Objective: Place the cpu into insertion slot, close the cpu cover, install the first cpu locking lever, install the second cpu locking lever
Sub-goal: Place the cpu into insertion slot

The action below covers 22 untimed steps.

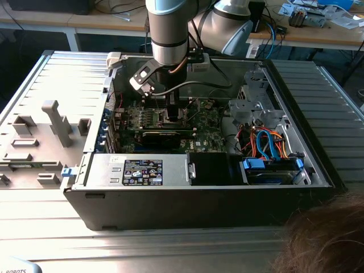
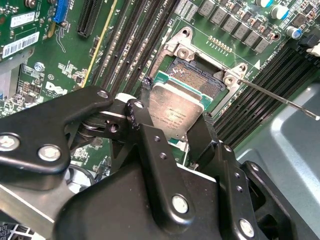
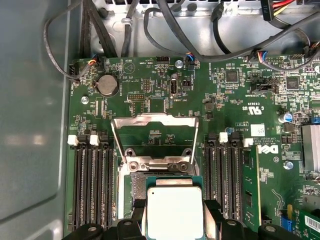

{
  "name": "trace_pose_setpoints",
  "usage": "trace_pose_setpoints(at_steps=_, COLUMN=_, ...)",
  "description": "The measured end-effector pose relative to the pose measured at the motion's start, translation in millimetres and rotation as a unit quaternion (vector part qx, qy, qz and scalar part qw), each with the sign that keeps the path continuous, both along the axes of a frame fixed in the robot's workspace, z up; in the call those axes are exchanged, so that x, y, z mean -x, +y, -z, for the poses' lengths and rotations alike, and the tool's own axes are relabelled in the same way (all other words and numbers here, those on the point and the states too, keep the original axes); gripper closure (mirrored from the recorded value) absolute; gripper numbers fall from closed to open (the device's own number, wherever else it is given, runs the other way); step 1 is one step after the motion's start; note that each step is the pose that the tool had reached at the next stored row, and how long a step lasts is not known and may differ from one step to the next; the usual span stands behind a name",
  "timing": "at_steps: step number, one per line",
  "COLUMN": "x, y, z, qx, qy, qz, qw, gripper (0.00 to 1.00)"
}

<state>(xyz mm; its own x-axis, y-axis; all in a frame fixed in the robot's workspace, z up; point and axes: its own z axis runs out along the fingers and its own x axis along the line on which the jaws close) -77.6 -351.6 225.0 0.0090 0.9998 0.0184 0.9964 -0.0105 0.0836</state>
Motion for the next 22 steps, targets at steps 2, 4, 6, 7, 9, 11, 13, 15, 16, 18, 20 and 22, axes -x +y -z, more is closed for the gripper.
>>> trace_pose_setpoints(at_steps=2, x=0.0, y=0.0, z=0.1, qx=0.0, qy=0.0, qz=0.002, qw=1.0, gripper=0.46)
trace_pose_setpoints(at_steps=4, x=0.0, y=0.0, z=0.2, qx=0.0, qy=0.0, qz=0.003, qw=1.0, gripper=0.46)
trace_pose_setpoints(at_steps=6, x=0.0, y=0.0, z=0.4, qx=0.0, qy=0.0, qz=0.004, qw=0.99999, gripper=0.46)
trace_pose_setpoints(at_steps=7, x=0.0, y=0.0, z=0.4, qx=0.0, qy=0.0, qz=0.004, qw=0.99999, gripper=0.46)
trace_pose_setpoints(at_steps=9, x=0.0, y=0.0, z=0.5, qx=0.0, qy=0.0, qz=0.005, qw=0.99999, gripper=0.46)
trace_pose_setpoints(at_steps=11, x=0.0, y=0.0, z=0.7, qx=0.0, qy=0.0, qz=0.007, qw=0.99998, gripper=0.46)
trace_pose_setpoints(at_steps=13, x=0.0, y=0.0, z=0.8, qx=0.0, qy=0.0, qz=0.008, qw=0.99997, gripper=0.46)
trace_pose_setpoints(at_steps=15, x=0.0, y=0.0, z=0.9, qx=0.0, qy=0.0, qz=0.009, qw=0.99996, gripper=0.46)
trace_pose_setpoints(at_steps=16, x=0.0, y=0.0, z=1.0, qx=0.0, qy=0.0, qz=0.009, qw=0.99996, gripper=0.46)
trace_pose_setpoints(at_steps=18, x=0.0, y=0.0, z=1.0, qx=0.0, qy=0.0, qz=0.01, qw=0.99995, gripper=0.46)
trace_pose_setpoints(at_steps=20, x=0.0, y=0.0, z=1.1, qx=0.0, qy=0.0, qz=0.011, qw=0.99994, gripper=0.46)
trace_pose_setpoints(at_steps=22, x=0.0, y=0.0, z=1.1, qx=0.0, qy=0.0, qz=0.013, qw=0.99991, gripper=0.46)
